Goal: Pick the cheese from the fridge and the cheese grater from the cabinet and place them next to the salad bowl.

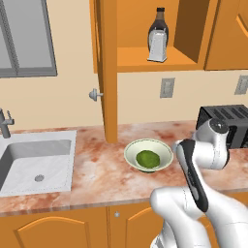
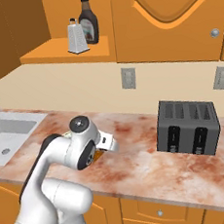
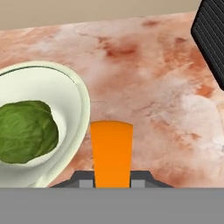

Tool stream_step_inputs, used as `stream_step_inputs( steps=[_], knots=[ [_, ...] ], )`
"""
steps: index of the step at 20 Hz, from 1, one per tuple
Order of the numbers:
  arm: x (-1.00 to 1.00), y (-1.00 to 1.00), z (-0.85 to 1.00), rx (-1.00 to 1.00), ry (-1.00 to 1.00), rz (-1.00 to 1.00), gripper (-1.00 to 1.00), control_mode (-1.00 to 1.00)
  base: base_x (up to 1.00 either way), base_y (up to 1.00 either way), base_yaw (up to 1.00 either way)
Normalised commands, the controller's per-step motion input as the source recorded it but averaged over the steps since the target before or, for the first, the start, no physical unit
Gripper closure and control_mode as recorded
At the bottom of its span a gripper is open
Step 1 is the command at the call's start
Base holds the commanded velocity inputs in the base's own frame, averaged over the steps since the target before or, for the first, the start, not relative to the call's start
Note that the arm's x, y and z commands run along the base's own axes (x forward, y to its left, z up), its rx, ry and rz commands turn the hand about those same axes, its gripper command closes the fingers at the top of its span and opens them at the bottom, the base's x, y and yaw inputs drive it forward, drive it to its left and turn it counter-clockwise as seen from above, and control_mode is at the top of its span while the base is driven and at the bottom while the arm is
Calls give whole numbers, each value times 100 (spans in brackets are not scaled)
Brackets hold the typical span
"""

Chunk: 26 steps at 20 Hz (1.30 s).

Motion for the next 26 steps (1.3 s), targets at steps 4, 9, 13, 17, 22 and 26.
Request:
stream_step_inputs(
  steps=[4,9,13,17,22,26],
  knots=[
    [18,-19,-20,4,0,0,100,-100,0,0,0],
    [23,-3,-24,1,0,0,100,-100,0,0,0],
    [28,0,-25,0,0,0,100,-100,0,0,0],
    [29,0,-20,0,0,0,100,-100,0,0,0],
    [23,1,-21,0,0,-3,100,-100,0,0,0],
    [22,0,-30,0,1,-3,100,-100,0,0,0]
  ],
)
